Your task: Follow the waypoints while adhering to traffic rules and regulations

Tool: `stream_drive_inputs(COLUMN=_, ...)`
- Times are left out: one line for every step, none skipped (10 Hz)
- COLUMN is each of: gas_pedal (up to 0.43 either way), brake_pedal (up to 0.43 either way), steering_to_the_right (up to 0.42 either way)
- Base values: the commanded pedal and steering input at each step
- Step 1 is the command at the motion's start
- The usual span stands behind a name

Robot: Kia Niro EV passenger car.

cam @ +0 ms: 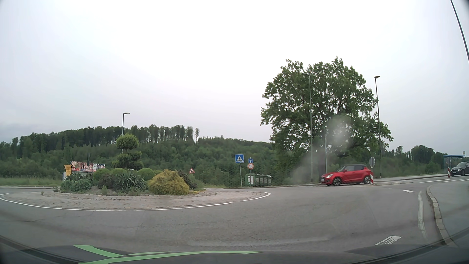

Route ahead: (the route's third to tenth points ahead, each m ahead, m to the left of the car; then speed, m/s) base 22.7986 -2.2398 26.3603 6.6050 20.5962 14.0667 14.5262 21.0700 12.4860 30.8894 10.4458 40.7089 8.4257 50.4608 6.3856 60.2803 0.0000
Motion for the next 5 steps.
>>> stream_drive_inputs(gas_pedal=0.000, brake_pedal=0.000, steering_to_the_right=0.087)
stream_drive_inputs(gas_pedal=0.000, brake_pedal=0.000, steering_to_the_right=0.086)
stream_drive_inputs(gas_pedal=0.000, brake_pedal=0.000, steering_to_the_right=0.086)
stream_drive_inputs(gas_pedal=0.000, brake_pedal=0.000, steering_to_the_right=0.086)
stream_drive_inputs(gas_pedal=0.000, brake_pedal=0.030, steering_to_the_right=0.086)
